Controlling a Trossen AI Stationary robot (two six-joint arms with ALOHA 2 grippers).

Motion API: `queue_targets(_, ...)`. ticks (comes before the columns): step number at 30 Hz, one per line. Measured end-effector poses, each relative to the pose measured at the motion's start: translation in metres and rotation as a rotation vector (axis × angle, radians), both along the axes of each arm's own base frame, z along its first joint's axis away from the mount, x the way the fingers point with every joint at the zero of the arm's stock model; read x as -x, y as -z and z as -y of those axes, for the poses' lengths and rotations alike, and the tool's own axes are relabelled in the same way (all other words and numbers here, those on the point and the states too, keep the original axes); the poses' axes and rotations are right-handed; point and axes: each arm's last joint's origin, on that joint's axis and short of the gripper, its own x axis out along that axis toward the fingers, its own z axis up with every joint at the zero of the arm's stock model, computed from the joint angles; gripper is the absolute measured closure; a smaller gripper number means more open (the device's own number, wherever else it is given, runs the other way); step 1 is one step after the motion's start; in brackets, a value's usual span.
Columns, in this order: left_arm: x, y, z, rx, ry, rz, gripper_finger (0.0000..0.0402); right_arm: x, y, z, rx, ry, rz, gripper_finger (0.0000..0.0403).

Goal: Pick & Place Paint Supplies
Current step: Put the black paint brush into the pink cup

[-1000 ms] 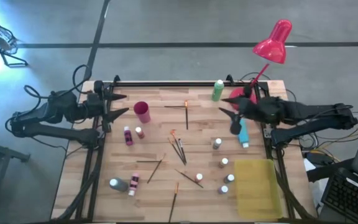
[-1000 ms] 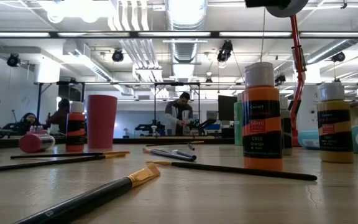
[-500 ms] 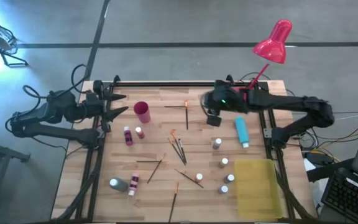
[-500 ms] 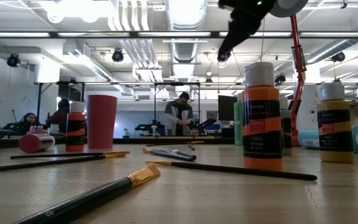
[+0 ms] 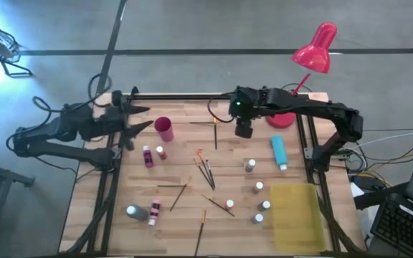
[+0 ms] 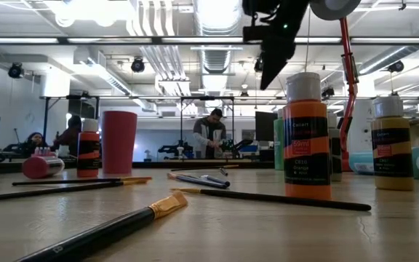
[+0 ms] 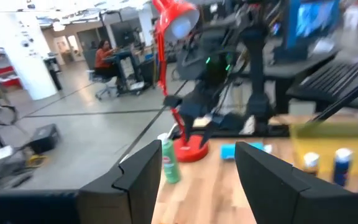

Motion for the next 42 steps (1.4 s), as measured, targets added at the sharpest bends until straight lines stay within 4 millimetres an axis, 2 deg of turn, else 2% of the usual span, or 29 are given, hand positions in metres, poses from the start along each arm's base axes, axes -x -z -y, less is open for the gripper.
queue_targets(7,-0.042,-0.012,-0.004,-0.079,-0.011,-0.128,0.0193,0.053,-0.021,-0.020,-0.039,0.072,0.138,0.0278)
queue_targets(10,-0.064,-0.008,-0.014,-0.083,-0.044,-0.245,0.0193,0.077,-0.026,-0.027,-0.029,0.089,0.216,0.0293)
queue_targets(20,-0.123,0.002,-0.055,-0.075,-0.111,-0.473,0.0193,0.140,-0.021,-0.048,-0.003,0.089,0.398,0.0343)
queue_targets(23,-0.135,-0.001,-0.066,-0.061,-0.075,-0.472,0.0193,0.153,-0.015,-0.052,0.001,0.085,0.428,0.0355)
queue_targets(30,-0.161,0.009,-0.090,-0.007,-0.045,-0.597,0.0193,0.176,-0.001,-0.059,-0.002,0.100,0.467,0.0376)
queue_targets(35,-0.178,0.019,-0.106,0.013,-0.049,-0.697,0.0193,0.188,0.009,-0.063,-0.003,0.107,0.484,0.0386)
queue_targets(42,-0.194,0.024,-0.123,0.054,0.006,-0.730,0.0193,0.199,0.018,-0.066,-0.005,0.130,0.509,0.0394)
